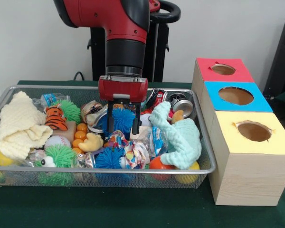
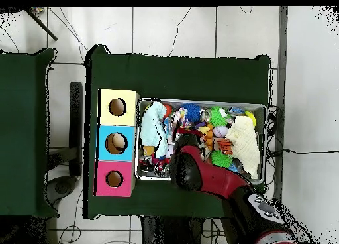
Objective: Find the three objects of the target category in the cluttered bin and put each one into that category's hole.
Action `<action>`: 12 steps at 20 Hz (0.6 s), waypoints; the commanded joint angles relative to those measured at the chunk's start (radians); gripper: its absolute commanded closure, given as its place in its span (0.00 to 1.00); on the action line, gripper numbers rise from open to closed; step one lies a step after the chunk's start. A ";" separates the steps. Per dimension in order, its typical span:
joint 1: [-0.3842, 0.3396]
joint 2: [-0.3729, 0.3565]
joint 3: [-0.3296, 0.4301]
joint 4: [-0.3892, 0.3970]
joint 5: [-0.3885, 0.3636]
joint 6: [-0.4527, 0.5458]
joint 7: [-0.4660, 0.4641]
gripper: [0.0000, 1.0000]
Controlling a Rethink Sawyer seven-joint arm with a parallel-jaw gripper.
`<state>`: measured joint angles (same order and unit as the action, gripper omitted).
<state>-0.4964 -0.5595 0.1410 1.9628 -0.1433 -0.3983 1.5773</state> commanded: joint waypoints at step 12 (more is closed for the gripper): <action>0.028 0.086 0.012 -0.081 0.043 -0.101 0.230 0.00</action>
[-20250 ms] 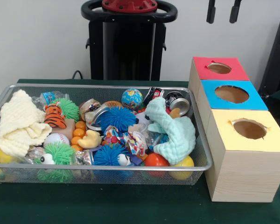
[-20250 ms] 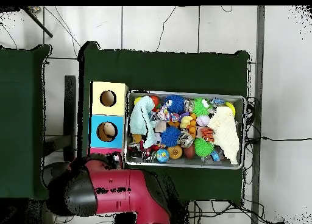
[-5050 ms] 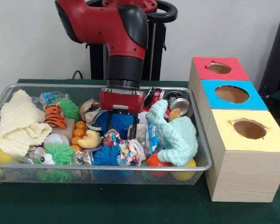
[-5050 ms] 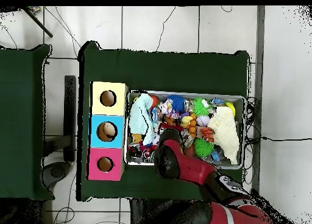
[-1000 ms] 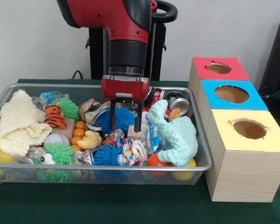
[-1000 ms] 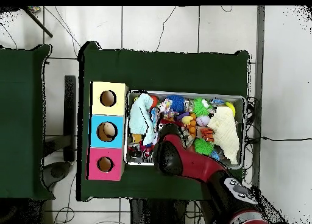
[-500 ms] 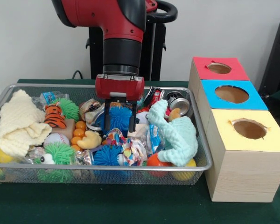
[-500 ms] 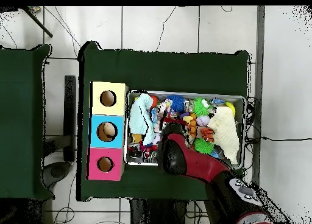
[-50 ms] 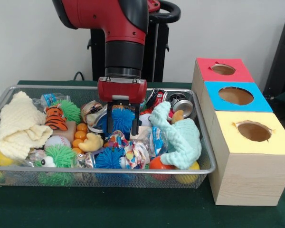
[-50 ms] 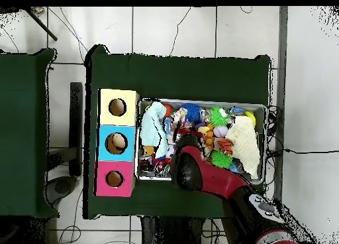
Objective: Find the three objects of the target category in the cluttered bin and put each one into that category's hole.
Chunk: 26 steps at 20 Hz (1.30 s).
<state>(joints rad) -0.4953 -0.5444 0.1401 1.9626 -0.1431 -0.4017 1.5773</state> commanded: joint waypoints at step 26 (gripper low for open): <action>0.008 0.135 0.010 -0.118 0.045 -0.117 0.220 0.00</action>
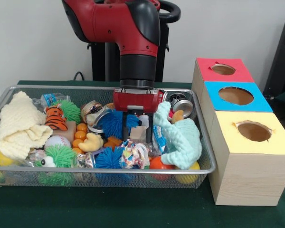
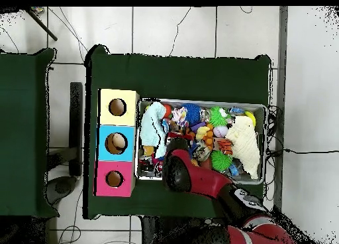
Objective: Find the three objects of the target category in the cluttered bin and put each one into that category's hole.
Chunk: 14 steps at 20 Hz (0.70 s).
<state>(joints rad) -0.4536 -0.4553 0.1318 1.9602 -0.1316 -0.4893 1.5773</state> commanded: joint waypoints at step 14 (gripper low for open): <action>-0.075 0.056 0.040 -0.130 -0.014 -0.044 0.204 1.00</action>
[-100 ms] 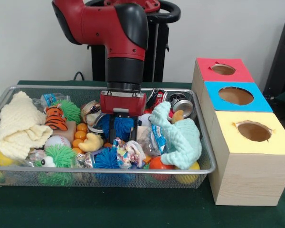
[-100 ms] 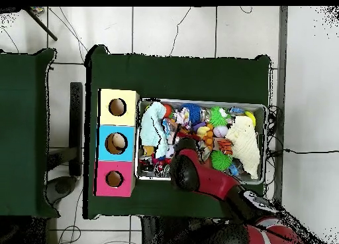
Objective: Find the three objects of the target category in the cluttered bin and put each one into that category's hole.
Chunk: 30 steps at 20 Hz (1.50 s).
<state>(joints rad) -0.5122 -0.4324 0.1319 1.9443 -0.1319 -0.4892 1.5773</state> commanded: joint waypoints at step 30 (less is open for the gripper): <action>0.108 -0.277 -0.075 0.107 0.077 0.208 0.197 1.00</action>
<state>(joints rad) -0.4081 -0.6332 0.0667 2.0224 -0.1141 -0.4082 1.5773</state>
